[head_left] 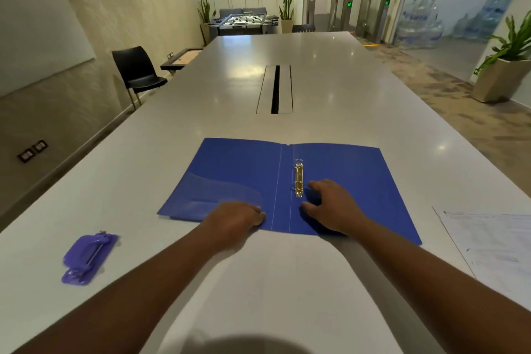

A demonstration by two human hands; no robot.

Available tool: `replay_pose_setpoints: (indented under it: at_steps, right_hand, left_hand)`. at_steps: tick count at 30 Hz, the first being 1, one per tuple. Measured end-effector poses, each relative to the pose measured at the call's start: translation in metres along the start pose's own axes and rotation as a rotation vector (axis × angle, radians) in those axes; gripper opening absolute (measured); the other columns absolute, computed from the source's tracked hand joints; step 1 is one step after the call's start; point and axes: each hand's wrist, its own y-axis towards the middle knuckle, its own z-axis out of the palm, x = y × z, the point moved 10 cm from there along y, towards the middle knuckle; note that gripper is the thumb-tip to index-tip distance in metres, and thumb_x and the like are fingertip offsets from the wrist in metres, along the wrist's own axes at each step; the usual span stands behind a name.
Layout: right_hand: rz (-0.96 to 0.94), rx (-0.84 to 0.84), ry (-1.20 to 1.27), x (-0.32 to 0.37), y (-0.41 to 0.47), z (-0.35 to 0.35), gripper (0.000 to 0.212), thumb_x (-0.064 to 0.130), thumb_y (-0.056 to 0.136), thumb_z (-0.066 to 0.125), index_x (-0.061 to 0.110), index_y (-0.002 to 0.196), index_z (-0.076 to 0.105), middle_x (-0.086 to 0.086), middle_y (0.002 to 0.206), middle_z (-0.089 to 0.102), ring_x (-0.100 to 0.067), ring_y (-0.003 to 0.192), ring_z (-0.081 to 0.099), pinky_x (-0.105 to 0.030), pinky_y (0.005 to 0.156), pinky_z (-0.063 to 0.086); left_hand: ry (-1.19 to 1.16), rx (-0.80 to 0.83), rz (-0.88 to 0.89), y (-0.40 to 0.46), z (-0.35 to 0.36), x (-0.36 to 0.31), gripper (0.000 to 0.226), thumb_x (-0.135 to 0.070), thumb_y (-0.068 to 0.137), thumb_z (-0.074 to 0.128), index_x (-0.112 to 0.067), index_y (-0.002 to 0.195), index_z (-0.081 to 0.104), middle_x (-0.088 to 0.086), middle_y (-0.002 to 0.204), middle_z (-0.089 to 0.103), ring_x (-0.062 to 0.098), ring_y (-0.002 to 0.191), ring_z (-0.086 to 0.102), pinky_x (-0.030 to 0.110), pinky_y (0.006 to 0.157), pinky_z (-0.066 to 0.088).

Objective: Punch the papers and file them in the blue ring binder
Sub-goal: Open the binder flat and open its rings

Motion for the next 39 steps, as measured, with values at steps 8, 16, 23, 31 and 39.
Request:
replay_pose_setpoints:
  at_steps: [8,16,23,31,39]
  right_hand:
    - [0.016,-0.089,0.081,0.018,-0.062,0.01,0.025,0.046,0.095,0.064,0.025,0.082,0.068,0.006,0.074,0.065,-0.015,0.068,0.061,-0.034,0.057,0.048]
    - [0.032,-0.154,0.105,0.026,-0.133,0.015,0.022,0.048,0.099,0.056,0.038,0.085,0.069,0.017,0.063,0.056,-0.006,0.062,0.054,-0.026,0.05,0.031]
    - [0.041,-0.176,0.041,0.035,-0.179,0.02,0.024,0.041,0.102,0.049,0.03,0.089,0.067,0.008,0.075,0.064,-0.012,0.068,0.059,-0.029,0.052,0.04]
    - [0.03,-0.155,0.039,0.035,-0.195,0.025,0.027,0.042,0.103,0.045,0.029,0.097,0.068,0.006,0.082,0.067,-0.014,0.072,0.061,-0.037,0.06,0.052]
    - [-0.013,-0.132,0.017,0.033,-0.195,0.026,0.029,0.045,0.103,0.042,0.029,0.096,0.065,0.005,0.078,0.066,-0.017,0.07,0.06,-0.036,0.058,0.049]
  left_hand:
    - [0.026,0.009,0.027,-0.081,-0.019,-0.059,0.016,-0.03,0.086,0.077,-0.023,0.101,0.077,-0.004,0.093,0.077,0.021,0.078,0.073,0.033,0.063,0.061]
    - [-0.071,0.386,-0.102,-0.11,-0.035,-0.094,0.043,-0.065,0.082,0.06,-0.03,0.107,0.065,-0.011,0.101,0.06,0.013,0.091,0.057,0.033,0.075,0.053]
    - [-0.29,0.129,-0.15,-0.082,-0.039,-0.13,0.03,-0.059,0.093,0.055,-0.029,0.092,0.057,-0.01,0.088,0.059,0.012,0.076,0.055,0.032,0.065,0.047]
    - [-0.501,-0.175,-0.43,-0.093,-0.022,-0.125,0.017,-0.042,0.089,0.064,-0.03,0.094,0.053,-0.016,0.071,0.052,0.008,0.06,0.051,0.024,0.053,0.037]
    - [-0.399,-0.186,-0.53,-0.095,-0.016,-0.125,0.034,-0.047,0.093,0.063,-0.023,0.116,0.069,-0.005,0.126,0.069,0.012,0.077,0.067,0.031,0.069,0.055]
